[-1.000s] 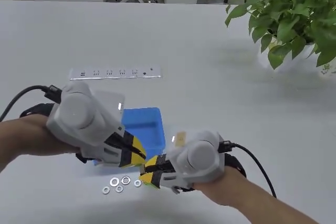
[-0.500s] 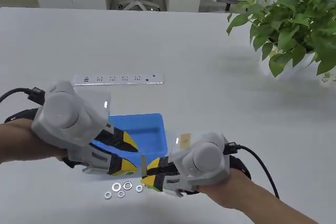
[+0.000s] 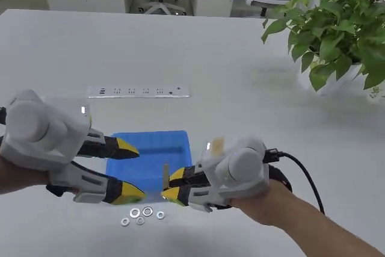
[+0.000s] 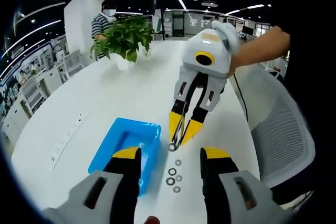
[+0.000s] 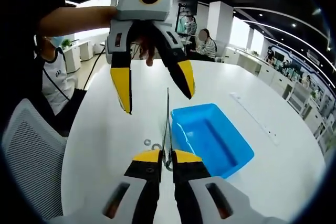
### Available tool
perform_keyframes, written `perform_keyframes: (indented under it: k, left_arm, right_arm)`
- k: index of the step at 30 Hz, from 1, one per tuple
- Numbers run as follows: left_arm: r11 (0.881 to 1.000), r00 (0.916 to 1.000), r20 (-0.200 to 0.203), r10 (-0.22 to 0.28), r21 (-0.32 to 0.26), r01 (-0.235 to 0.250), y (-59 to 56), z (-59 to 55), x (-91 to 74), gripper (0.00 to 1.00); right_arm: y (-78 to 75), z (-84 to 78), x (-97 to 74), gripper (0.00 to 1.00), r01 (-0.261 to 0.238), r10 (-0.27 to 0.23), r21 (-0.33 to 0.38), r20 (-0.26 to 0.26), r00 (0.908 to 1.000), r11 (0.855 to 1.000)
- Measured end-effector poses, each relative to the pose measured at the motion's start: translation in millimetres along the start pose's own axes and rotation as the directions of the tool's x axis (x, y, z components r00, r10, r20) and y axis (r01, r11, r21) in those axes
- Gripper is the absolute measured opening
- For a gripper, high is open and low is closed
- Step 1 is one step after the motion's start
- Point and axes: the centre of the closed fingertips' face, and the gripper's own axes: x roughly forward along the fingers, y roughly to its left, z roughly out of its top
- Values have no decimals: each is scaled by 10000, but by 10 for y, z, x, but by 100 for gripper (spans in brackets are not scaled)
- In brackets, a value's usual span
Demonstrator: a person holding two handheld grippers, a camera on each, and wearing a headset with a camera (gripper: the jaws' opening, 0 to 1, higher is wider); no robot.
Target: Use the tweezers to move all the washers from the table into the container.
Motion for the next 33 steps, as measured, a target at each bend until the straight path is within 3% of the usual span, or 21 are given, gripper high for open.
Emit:
perform_keyframes:
  k: [8, 22, 33]
  left_arm:
    - [9930, 9925, 847, 882, -861, -809, 44, -19, -159, 64]
    - [9682, 9719, 1404, 1891, -1915, -1607, 53, -114, -289, 81]
    - [9509, 9532, 1747, 2468, -2332, -2034, 61, -85, -353, 89]
  right_arm:
    - [-124, 64, -57, 9, 202, -201, -37, 121, 9997, 9998]
    - [-411, 128, -50, 9, 516, -515, -17, 371, 9980, 9987]
    - [-638, 63, 71, 9, 710, -715, 147, 389, 9967, 9974]
